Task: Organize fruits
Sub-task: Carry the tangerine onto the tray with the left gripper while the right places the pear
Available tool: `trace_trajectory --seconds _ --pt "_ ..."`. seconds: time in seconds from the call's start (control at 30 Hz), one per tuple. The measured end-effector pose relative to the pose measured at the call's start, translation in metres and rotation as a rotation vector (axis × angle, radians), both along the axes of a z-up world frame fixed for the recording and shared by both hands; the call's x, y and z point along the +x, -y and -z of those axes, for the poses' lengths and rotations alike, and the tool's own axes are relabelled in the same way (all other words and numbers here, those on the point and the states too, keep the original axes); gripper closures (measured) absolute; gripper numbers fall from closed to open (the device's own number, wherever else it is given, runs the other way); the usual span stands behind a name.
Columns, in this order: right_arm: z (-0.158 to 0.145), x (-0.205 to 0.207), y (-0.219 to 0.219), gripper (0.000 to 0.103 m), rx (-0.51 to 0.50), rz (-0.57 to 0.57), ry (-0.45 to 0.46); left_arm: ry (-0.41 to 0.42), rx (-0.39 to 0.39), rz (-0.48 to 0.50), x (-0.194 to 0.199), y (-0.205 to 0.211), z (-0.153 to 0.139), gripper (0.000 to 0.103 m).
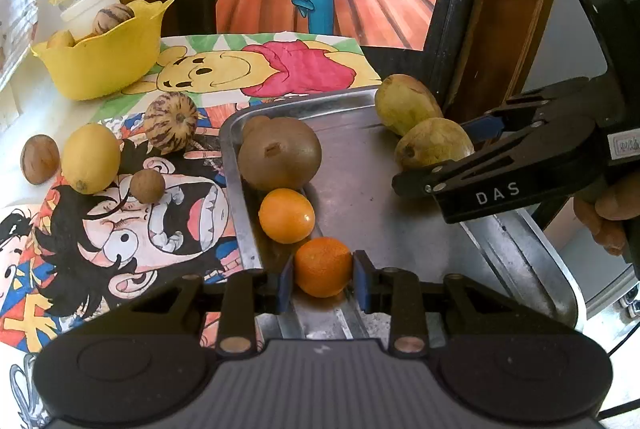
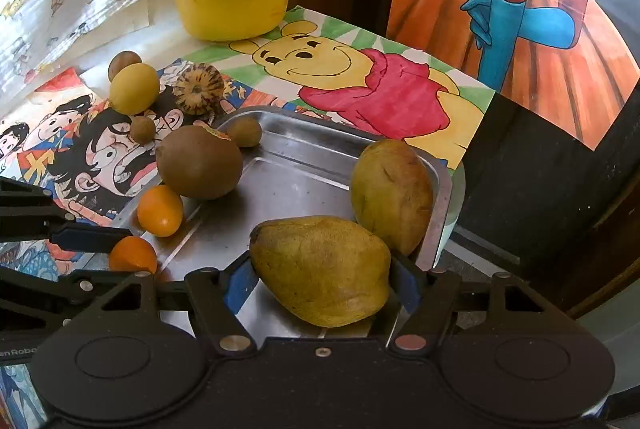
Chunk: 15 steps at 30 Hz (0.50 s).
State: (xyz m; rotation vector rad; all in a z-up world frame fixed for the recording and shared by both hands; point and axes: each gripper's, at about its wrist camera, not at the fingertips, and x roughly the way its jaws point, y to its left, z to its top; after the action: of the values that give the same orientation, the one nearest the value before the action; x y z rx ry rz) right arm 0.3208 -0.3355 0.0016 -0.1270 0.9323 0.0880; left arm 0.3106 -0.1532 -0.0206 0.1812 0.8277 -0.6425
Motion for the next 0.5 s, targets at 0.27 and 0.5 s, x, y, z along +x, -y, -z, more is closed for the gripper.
trace_trajectory --seconds 0.27,0.5 --pt "-0.003 -0.009 -0.001 0.025 0.002 0.048 0.001 -0.004 -0.004 0.010 -0.004 -0.009 -0.006 0.066" --pt "-0.011 -0.031 -0.010 0.020 -0.016 0.100 0.010 -0.005 -0.025 0.000 -0.017 -0.029 -0.015 0.053"
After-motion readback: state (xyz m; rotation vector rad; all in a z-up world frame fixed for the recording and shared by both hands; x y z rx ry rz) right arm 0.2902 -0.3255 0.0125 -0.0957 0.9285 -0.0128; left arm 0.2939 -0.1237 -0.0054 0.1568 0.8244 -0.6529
